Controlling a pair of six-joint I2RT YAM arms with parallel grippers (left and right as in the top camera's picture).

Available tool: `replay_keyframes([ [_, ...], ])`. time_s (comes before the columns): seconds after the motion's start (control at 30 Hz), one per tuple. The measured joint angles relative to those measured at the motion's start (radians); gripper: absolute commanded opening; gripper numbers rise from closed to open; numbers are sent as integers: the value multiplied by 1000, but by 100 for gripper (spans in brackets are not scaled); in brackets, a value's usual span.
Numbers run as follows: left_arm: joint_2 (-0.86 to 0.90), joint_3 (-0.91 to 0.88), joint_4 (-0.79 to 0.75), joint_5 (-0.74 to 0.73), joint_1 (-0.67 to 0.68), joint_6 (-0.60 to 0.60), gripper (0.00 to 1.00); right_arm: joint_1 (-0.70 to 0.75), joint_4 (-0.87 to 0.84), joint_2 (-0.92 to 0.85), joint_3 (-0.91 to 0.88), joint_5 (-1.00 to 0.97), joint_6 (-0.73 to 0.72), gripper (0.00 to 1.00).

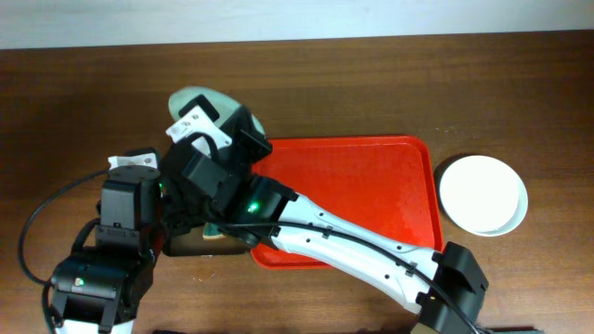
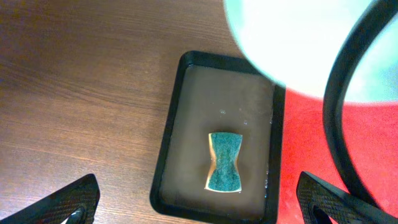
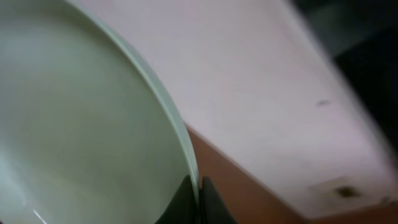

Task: Clean dirty plates on tray and stack at the side
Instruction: 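Carry the pale green plate right and lower it onto the white plate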

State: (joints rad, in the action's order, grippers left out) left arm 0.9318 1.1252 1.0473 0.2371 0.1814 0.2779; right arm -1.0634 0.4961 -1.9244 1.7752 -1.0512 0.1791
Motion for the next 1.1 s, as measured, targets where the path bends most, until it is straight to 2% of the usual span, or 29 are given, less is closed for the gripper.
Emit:
replay_keyframes([
  [0.1, 0, 0, 1, 0, 1, 0, 99, 21, 190, -1, 2, 215, -298, 4],
  [0.2, 0, 0, 0, 0, 1, 0, 99, 126, 318, -2, 1, 568, -552, 4],
  [0.27, 0, 0, -1, 0, 1, 0, 99, 198, 335, -3, 1, 714, -624, 4],
  [0.43, 0, 0, -1, 0, 1, 0, 99, 336, 389, -3, 1, 911, -676, 4],
  [0.53, 0, 0, -1, 0, 1, 0, 99, 521, 542, 3, 1, 1008, -684, 4],
  [0.7, 0, 0, 0, 0, 1, 0, 99, 869, 776, 6, 1, 1052, -653, 4],
  [0.93, 1, 0, 0, 0, 1, 0, 99, 1320, 983, 8, 1, 1061, -638, 4],
  [1.1, 1, 0, 0, 0, 1, 0, 99, 1599, 1041, 14, -23, 1041, -638, 4],
])
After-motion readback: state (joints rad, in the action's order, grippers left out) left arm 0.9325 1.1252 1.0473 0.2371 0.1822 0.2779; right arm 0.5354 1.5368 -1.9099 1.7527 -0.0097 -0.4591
